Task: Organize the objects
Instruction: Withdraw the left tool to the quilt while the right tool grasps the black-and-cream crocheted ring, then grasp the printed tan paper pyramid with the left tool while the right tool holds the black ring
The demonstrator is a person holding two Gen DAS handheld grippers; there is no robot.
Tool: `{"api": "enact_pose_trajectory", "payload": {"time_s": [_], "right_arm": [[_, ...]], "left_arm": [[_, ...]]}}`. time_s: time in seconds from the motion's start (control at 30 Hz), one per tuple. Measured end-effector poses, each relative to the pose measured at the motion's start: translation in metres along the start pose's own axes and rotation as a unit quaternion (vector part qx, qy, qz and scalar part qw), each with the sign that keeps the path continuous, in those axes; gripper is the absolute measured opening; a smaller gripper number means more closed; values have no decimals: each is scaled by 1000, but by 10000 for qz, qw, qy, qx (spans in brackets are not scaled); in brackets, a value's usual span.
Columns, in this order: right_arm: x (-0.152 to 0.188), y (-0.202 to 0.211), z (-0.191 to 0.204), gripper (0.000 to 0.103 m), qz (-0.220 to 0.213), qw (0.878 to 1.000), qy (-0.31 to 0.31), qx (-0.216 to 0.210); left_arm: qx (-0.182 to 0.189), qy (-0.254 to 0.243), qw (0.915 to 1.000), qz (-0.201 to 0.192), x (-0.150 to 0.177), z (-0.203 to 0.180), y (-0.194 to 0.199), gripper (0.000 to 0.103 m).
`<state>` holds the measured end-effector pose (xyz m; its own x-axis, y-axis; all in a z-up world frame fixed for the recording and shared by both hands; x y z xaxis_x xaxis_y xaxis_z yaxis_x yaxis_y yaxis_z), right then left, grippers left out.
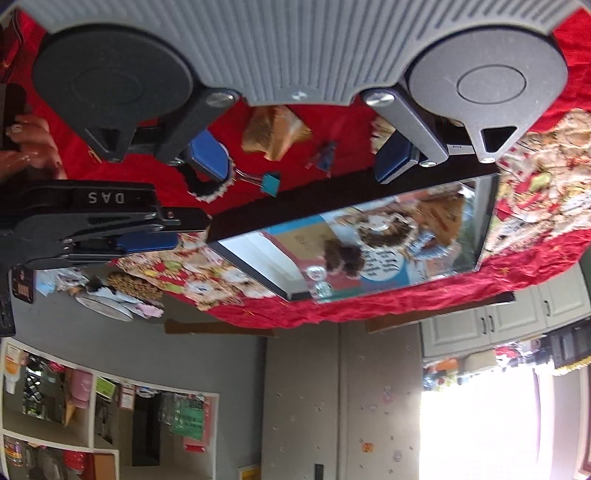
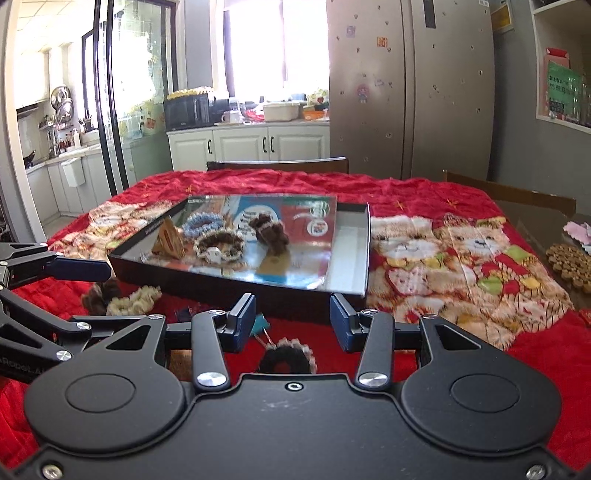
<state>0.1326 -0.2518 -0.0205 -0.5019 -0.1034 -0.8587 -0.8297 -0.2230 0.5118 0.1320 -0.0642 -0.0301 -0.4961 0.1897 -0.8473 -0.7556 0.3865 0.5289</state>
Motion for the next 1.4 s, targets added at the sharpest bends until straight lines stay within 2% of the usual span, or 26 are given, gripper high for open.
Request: {"api": "enact_pose_trajectory", "payload": {"time_s": [0.33,0.7,1.2,1.4], "right_arm": [[33,-13,-6,41,310,9994,-143,2],[45,-21,-6,36,432,9990,-96,31],[54,-28,-7,26,541,9985,-32,26],[55,-29,-7,22,538,9985,-26,18]], "left_arm": [[173,2,9994,287,22,-7,-24,92],[198,-36,9991,375,31,-13,-42,90],[271,-84,9983,510,35,-16,-53,73],[270,-76,9982,539,35,-15,-55,61]]}}
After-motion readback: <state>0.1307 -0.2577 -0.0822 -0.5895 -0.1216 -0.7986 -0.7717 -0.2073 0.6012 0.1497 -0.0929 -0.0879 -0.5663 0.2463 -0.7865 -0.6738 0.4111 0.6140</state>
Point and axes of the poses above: each gripper's, at about its wrist camera, not at the fingertips, and y roughly against the way its jaws point, z to its left, x to its underside, the point moved 4 cm from there along -y, roughly the way its jaws point, and after that the axes turned 2 degrees about x, right-handed, at the moved point
